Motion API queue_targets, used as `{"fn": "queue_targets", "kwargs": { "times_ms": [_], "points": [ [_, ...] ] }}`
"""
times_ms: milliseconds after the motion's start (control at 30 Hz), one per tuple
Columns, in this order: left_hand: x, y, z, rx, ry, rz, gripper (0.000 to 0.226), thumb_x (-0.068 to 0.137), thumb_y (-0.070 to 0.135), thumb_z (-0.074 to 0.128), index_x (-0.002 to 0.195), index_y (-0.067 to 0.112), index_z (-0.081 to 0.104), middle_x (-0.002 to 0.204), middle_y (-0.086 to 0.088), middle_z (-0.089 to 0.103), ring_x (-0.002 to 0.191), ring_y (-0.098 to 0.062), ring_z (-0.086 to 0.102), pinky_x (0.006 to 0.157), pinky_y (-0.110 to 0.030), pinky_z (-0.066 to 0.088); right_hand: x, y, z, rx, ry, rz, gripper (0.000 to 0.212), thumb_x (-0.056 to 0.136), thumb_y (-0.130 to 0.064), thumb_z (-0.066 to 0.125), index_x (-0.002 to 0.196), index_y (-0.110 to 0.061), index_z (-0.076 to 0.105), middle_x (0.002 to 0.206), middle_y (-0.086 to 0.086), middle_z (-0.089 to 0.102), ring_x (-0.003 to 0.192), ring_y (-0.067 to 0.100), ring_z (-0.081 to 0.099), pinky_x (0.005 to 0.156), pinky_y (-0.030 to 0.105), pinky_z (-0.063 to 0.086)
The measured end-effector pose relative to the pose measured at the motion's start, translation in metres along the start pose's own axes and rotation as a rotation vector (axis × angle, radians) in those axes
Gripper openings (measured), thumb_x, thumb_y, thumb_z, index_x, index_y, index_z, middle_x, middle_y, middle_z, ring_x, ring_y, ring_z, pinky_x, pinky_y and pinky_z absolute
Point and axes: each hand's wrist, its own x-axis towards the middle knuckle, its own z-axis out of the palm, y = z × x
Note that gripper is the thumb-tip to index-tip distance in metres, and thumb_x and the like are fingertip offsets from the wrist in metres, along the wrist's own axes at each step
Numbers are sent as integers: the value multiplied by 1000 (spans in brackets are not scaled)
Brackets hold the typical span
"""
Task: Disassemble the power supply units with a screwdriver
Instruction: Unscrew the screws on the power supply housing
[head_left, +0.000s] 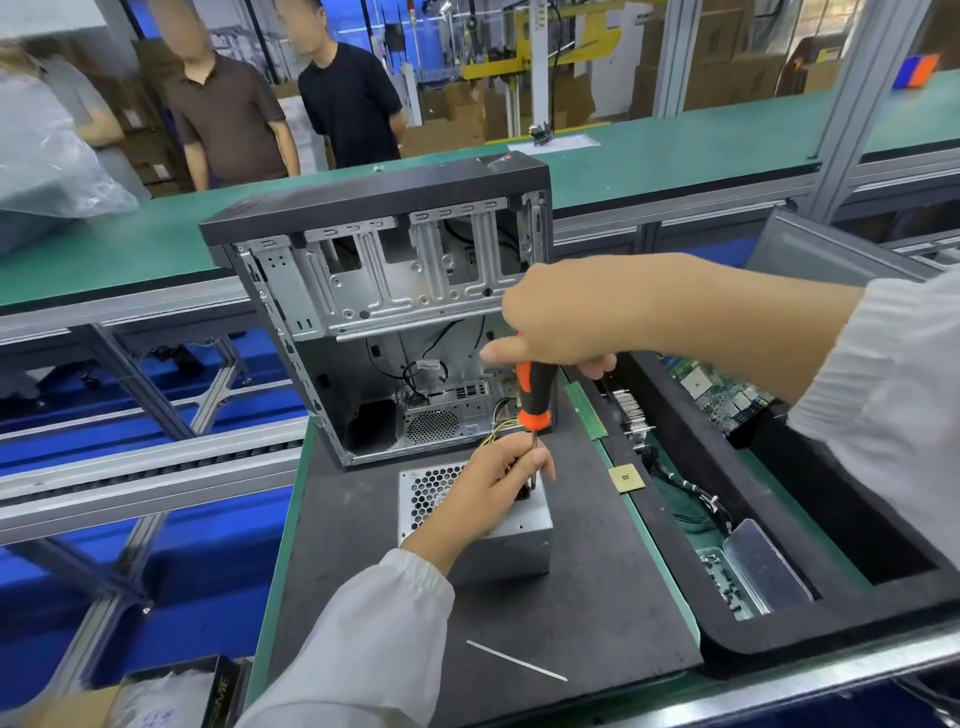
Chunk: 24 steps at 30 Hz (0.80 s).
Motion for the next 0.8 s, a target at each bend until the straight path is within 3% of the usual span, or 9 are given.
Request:
{"fn": "queue_targets", "kwargs": {
  "times_ms": [100,167,233,333,433,500,567,667,800],
  "points": [
    [1,-2,0,0,-3,-14,28,100,30,46,81,20,63,82,-11,58,74,-24,52,70,-30,43,1,7,-10,78,-121,-177,20,97,-33,50,104,-15,56,86,5,65,62,17,61,64,32,53],
    [2,-4,0,4,-4,-16,28,99,32,46,80,20,63,76,-2,56,71,-15,51,70,-28,43,0,11,-15,177,-189,-260,23,90,-25,64,110,-26,52,96,-1,55,75,18,63,74,38,55],
    [3,-6,0,21,-1,1,29,99,31,46,80,17,63,72,11,53,69,-5,49,69,-22,40,0,10,-13,250,-174,-239,38,84,-45,68,111,-26,50,87,-4,54,62,13,66,66,33,57],
    [5,-6,-2,60,-8,19,29,101,25,45,79,16,62,70,20,52,68,1,48,67,-15,37,2,2,-6,221,-68,-26,68,77,-75,48,101,-12,51,61,6,65,41,15,65,44,24,50],
    [6,-7,-3,67,-27,23,29,102,23,45,79,18,62,71,15,51,68,0,46,66,-13,36,11,1,1,109,27,50,63,91,-67,35,83,-5,49,41,7,60,38,18,62,44,22,44],
    [7,-7,-2,68,-25,26,30,103,23,43,79,20,62,74,0,53,70,-4,46,69,-16,36,13,6,-2,105,-22,-32,45,98,-49,42,91,-7,54,54,7,67,42,14,62,47,21,45],
    [7,-7,-2,67,-22,21,30,103,24,43,79,21,61,79,-11,55,72,-15,49,69,-19,37,10,12,-12,136,-105,-156,15,95,-30,55,104,-18,56,82,3,64,56,10,64,57,27,49],
    [7,-6,-2,70,-24,16,28,103,22,45,80,19,60,73,-8,52,68,-17,46,66,-18,36,8,16,-22,139,-175,-249,40,83,-29,73,117,-30,53,95,-3,52,80,19,59,70,35,51],
    [7,-5,-2,81,-25,42,26,102,19,46,81,13,60,67,18,49,63,0,43,63,-13,34,10,9,-16,233,-114,-46,65,74,-69,62,103,-11,58,64,1,65,50,16,67,52,25,54]
  ]
}}
